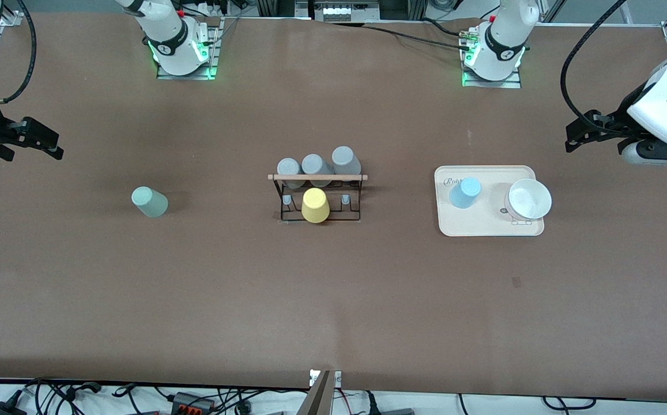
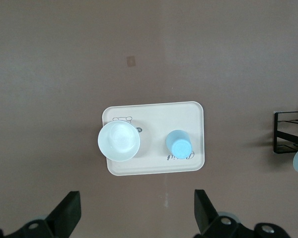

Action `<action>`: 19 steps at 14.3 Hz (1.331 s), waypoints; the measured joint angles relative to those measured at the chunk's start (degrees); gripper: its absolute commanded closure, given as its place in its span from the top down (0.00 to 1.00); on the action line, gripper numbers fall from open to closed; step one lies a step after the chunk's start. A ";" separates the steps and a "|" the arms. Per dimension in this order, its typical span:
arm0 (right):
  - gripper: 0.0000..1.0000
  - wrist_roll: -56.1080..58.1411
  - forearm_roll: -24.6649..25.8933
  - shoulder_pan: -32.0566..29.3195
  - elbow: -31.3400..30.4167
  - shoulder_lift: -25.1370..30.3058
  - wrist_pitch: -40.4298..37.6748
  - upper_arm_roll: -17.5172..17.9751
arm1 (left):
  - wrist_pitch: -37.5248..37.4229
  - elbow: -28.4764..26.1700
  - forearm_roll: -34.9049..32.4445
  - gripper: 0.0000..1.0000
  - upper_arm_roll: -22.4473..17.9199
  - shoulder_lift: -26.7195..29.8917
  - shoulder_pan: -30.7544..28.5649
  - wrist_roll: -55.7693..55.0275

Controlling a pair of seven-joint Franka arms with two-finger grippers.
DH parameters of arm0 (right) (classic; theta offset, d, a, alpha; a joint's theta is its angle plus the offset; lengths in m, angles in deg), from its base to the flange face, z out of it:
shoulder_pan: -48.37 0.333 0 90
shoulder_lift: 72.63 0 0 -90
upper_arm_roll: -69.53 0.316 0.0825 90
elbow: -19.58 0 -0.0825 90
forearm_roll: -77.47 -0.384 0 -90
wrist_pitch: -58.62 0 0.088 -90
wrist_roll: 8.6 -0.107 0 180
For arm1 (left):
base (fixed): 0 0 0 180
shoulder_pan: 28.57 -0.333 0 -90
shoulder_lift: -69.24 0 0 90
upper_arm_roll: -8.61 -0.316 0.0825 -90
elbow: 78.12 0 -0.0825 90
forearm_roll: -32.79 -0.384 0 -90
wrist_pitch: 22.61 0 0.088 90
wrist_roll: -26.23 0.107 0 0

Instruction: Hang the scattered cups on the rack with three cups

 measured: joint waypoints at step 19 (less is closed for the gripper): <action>1.00 0.00 0.00 0.00 -0.01 0.00 -0.08 0.00 | -3.37 -0.20 0.00 1.00 0.07 -1.16 0.69 -0.02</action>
